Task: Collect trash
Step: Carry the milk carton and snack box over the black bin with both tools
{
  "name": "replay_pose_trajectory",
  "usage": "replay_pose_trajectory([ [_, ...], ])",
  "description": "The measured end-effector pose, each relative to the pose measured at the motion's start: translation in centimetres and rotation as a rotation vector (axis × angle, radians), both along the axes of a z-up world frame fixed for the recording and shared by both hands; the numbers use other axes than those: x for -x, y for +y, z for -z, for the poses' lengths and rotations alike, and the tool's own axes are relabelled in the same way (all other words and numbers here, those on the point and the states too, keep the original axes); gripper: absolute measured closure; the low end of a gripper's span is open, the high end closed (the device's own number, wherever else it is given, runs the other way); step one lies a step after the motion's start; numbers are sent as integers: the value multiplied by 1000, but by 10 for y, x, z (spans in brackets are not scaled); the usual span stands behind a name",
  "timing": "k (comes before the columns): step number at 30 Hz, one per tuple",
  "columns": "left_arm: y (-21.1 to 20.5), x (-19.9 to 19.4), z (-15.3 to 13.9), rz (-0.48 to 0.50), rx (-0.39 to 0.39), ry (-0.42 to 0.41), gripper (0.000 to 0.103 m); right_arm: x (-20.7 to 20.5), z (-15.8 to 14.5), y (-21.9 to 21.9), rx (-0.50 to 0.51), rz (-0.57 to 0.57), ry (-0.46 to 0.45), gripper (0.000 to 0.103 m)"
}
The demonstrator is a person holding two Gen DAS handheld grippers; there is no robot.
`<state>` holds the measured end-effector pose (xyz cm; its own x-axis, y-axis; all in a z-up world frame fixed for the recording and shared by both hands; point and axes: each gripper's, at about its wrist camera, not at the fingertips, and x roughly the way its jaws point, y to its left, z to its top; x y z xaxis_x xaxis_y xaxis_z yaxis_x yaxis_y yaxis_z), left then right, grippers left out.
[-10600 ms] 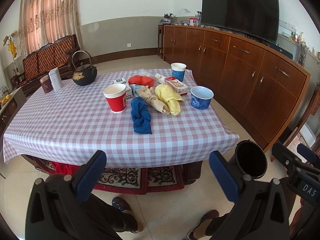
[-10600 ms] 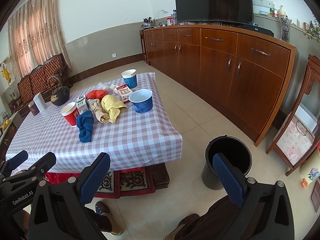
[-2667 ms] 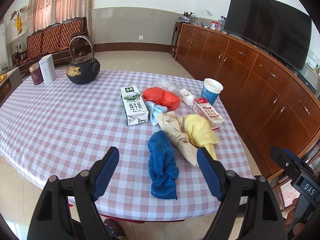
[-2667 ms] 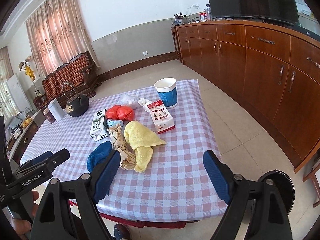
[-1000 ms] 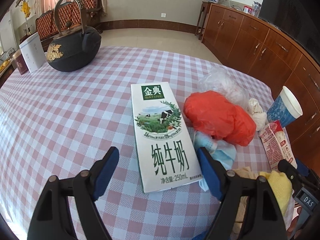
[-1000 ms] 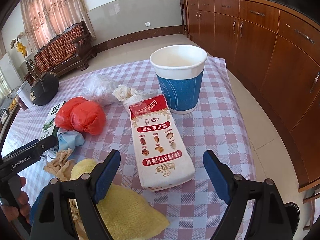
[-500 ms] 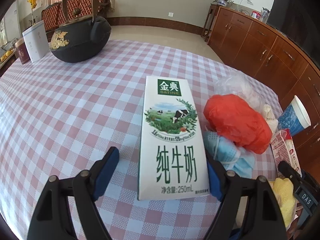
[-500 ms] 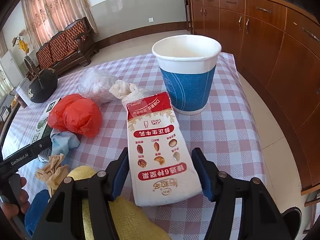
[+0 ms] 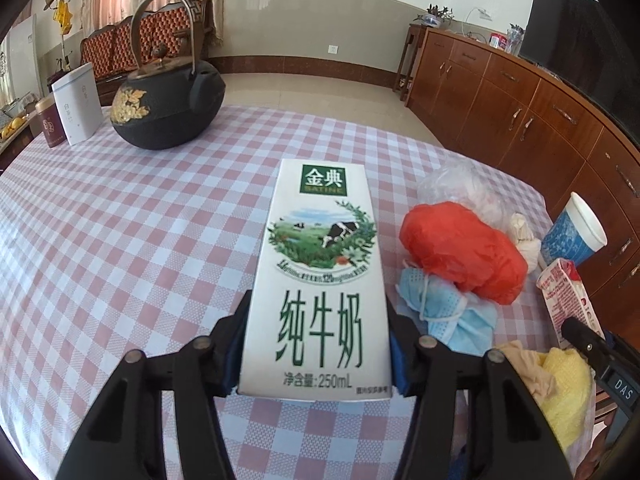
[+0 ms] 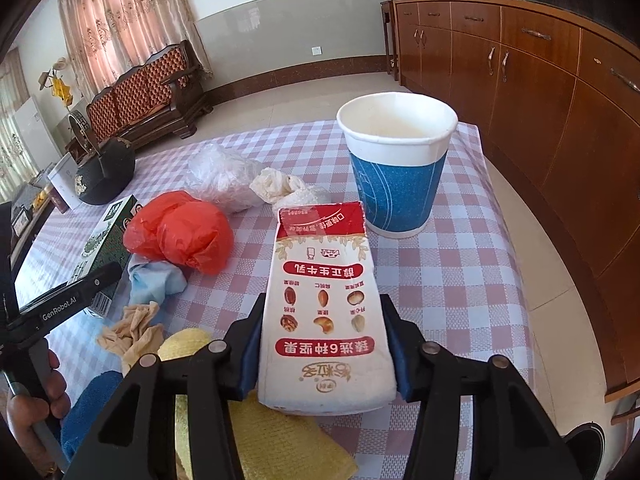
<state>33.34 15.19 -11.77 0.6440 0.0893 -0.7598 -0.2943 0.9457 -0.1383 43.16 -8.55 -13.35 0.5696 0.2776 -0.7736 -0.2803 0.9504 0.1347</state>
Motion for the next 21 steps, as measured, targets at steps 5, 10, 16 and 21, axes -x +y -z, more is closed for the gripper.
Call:
replay_pose_trajectory([
  [5, -2, 19, -16, 24, 7, -17, 46, 13, -18, -6, -17, -5, -29, 50],
  [10, -11, 34, -26, 53, 13, -28, 46, 28, -36, -20, -41, 8, -52, 50],
  [16, -31, 50, -38, 97, 12, -50, 46, 56, -57, -34, -54, 28, -77, 50],
  [21, -50, 63, -47, 140, 15, -68, 46, 88, -58, -49, -73, 46, -61, 50],
])
